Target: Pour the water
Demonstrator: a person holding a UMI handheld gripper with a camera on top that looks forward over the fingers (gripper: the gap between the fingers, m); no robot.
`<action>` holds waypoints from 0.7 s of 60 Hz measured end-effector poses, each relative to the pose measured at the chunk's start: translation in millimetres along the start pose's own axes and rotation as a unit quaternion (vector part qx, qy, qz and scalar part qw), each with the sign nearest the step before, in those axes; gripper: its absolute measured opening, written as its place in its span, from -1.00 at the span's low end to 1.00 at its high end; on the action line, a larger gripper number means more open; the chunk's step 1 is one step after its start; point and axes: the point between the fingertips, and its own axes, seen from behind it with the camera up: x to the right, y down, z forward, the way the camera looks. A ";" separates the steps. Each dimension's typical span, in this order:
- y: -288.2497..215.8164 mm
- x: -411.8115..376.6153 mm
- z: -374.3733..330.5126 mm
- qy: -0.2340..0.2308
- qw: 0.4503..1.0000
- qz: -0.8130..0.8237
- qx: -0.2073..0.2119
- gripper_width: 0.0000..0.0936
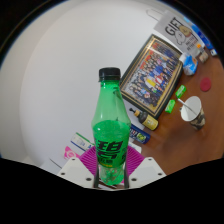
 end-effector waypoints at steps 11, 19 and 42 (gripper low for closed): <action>-44.3 18.2 23.3 -0.040 0.970 0.240 0.012 -0.29; -55.9 45.1 37.2 -0.050 0.932 0.360 0.010 -0.29; -62.2 83.8 62.1 -0.052 0.850 0.524 0.005 -0.29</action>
